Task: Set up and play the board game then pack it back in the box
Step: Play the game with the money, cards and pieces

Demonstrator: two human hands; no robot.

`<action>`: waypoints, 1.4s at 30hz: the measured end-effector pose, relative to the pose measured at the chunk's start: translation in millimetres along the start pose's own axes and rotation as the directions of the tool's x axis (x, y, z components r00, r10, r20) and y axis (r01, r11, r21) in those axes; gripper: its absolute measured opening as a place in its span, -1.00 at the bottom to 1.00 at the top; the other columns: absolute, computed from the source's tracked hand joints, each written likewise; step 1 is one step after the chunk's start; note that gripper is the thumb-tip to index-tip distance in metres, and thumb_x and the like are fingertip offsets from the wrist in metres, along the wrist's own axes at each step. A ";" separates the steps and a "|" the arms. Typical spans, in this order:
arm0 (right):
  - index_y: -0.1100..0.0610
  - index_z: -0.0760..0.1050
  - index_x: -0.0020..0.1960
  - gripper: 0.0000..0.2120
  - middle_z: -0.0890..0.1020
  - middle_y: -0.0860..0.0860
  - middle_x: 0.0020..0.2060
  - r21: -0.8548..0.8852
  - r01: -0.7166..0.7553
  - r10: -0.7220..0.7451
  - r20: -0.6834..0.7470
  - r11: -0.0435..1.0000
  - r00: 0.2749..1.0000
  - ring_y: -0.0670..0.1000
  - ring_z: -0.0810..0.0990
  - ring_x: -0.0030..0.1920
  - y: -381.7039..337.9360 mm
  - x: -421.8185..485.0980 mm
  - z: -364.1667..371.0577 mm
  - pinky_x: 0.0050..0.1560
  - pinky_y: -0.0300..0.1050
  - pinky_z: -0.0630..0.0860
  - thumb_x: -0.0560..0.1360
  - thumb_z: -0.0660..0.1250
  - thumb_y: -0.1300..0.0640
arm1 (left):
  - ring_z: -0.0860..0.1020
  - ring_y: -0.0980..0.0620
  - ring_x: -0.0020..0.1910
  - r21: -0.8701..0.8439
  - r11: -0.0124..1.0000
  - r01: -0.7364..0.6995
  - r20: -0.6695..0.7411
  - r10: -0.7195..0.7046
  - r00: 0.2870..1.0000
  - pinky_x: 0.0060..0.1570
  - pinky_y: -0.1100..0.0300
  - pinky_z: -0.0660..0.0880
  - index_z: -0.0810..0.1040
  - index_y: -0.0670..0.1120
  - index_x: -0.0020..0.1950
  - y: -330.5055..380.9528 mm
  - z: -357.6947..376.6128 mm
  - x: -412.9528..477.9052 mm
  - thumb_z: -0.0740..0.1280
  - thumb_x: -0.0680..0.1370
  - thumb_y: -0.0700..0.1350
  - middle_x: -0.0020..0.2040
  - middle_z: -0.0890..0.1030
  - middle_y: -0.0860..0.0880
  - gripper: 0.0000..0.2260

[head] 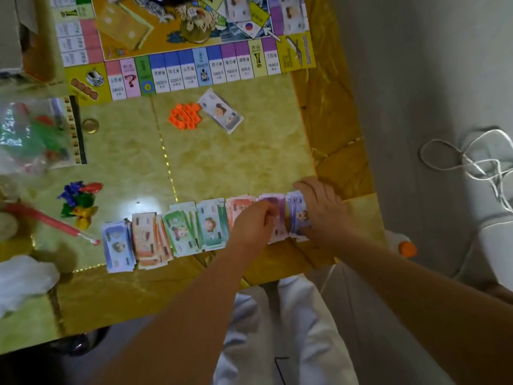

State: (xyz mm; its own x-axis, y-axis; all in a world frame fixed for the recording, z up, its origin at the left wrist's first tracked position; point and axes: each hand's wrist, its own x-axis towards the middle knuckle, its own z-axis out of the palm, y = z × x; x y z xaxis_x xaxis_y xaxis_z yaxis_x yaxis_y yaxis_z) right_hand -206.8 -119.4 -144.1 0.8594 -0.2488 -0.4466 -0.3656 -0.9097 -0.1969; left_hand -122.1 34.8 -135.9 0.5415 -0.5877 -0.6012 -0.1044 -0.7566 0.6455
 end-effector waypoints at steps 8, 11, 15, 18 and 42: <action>0.06 0.29 0.26 -0.38 0.37 0.05 0.20 -0.101 0.001 0.015 0.156 0.995 0.988 0.08 0.32 0.19 -3.5 11.4 -21.3 0.11 -0.06 0.33 0.33 0.53 -0.02 | 0.41 0.00 -0.09 -0.067 0.985 0.158 -0.001 -0.159 0.987 -0.17 0.20 0.28 0.50 -0.19 0.11 8.2 8.3 5.0 0.12 0.61 -0.27 0.08 0.53 -0.16 -0.81; 0.12 0.30 0.21 -0.44 0.34 0.08 0.20 -0.021 -0.059 0.062 0.206 0.998 0.977 0.10 0.44 0.13 -9.2 11.6 -23.0 -0.08 -0.10 0.40 0.36 0.54 0.10 | 0.44 -0.04 -0.02 -0.055 0.984 0.171 0.007 -0.171 0.985 -0.08 0.16 0.35 0.49 -0.19 0.13 10.0 8.1 6.0 0.12 0.61 -0.27 0.12 0.50 -0.15 -0.81; 0.11 0.23 0.17 -0.52 0.52 0.10 0.07 0.102 -0.137 0.113 0.206 0.985 0.972 0.14 0.59 -0.06 -10.5 3.0 -19.8 -0.22 -0.01 0.47 0.42 0.47 0.18 | 0.47 -0.12 0.05 -0.028 0.983 0.182 0.026 -0.181 0.983 -0.07 0.14 0.34 0.47 -0.21 0.16 14.2 6.9 4.5 0.12 0.61 -0.26 0.13 0.49 -0.18 -0.81; 0.14 0.27 0.18 -0.43 0.57 0.11 0.00 0.271 -0.263 0.184 0.285 0.926 0.941 0.15 0.59 -0.05 -2.0 4.7 -23.0 -0.11 0.05 0.55 0.34 0.54 0.13 | 0.49 -0.15 0.01 -0.007 0.977 0.213 0.060 -0.212 0.975 -0.13 0.15 0.33 0.47 -0.19 0.16 18.9 3.4 4.5 0.14 0.62 -0.23 0.08 0.49 -0.16 -0.82; 0.31 0.60 -0.07 -0.84 0.55 0.05 -0.33 0.820 -0.418 0.041 0.438 0.392 0.898 -0.11 0.45 -0.40 -40.1 18.0 -108.4 -0.31 -0.26 0.43 0.48 0.43 0.18 | 0.62 0.05 -0.32 -0.920 0.290 0.263 0.194 -0.245 0.950 -0.31 0.23 0.55 0.58 -0.16 -0.06 51.1 -68.9 -16.6 0.25 0.61 -0.19 -0.28 0.65 -0.03 -0.87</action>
State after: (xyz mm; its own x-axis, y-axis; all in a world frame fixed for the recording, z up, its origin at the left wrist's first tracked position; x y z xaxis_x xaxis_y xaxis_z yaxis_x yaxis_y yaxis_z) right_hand -138.0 -123.5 -49.6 0.6000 -0.1154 -0.7916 -0.7954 0.0203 -0.6058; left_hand -79.0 25.6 -60.4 0.3782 -0.4284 -0.8206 0.8796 -0.1101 0.4628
